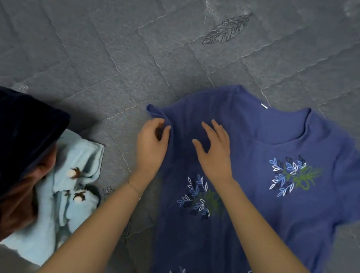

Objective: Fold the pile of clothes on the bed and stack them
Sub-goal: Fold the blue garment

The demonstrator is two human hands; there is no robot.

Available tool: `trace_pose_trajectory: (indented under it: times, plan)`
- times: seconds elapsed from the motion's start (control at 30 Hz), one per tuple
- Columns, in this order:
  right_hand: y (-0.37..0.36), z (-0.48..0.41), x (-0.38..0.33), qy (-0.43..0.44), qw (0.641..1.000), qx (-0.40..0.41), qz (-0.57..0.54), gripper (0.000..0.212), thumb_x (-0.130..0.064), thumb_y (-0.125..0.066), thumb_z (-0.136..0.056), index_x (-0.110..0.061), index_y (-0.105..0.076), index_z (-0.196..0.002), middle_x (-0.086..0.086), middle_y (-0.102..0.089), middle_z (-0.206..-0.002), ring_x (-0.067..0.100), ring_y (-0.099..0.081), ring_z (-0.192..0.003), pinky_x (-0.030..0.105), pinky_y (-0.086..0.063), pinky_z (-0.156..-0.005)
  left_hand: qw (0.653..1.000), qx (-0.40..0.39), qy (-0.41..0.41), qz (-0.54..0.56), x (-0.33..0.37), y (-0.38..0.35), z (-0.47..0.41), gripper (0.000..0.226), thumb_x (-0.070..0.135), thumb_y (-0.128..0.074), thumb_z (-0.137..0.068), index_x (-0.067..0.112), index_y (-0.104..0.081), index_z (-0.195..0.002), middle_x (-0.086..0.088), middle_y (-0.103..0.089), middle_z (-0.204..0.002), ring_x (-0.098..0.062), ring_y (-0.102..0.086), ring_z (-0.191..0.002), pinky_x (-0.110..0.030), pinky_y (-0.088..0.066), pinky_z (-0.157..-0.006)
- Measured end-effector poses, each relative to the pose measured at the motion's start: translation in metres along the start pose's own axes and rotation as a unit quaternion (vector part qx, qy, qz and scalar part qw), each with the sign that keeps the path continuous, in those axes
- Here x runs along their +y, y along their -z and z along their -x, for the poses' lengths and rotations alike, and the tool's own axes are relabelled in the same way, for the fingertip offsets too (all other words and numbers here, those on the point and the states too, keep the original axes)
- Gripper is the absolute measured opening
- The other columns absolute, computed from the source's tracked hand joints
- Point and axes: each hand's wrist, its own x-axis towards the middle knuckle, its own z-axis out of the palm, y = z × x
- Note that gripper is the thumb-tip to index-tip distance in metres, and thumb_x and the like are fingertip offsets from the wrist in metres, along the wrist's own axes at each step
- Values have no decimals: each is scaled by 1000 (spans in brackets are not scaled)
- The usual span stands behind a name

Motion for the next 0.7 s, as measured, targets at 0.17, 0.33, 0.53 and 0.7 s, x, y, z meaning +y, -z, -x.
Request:
trace_pose_trajectory:
  times: [0.17, 0.33, 0.53, 0.7]
  plan:
    - [26, 6, -6, -137, 950, 81, -267, 27, -29, -50, -101, -17, -61, -122, -7, -62, -120, -1, -56, -106, 18, -42, -100, 979, -132, -150, -32, 35, -32, 38, 25, 4, -62, -91, 1, -66, -116, -9, -65, -101, -11, -58, -90, -16, -44, -84]
    - [51, 4, 18, -255, 895, 115, -347, 24, -31, -46, -102, -14, -57, -116, 5, -62, -114, 18, -60, -102, 41, -47, -101, 960, -217, -162, -67, 43, -59, 63, 34, 5, -55, -97, 2, -58, -130, -14, -63, -119, -26, -60, -109, -39, -48, -97]
    - [64, 22, 52, -231, 933, 111, -252, 37, -19, -55, -98, -13, -51, -134, 0, -61, -109, 9, -56, -95, 2, -41, -75, 867, -252, -176, -392, 25, -75, 60, 64, 39, -39, -102, 29, -5, -155, -5, 1, -163, -26, 0, -150, -45, -2, -120]
    - [93, 41, 78, -207, 943, 140, -219, 42, -11, -60, -94, -11, -51, -136, 7, -59, -126, 16, -54, -113, 19, -43, -97, 872, -210, -226, -380, 41, -90, 74, 63, 40, -49, -98, 27, -21, -153, -10, -11, -162, -33, -8, -149, -52, -4, -119]
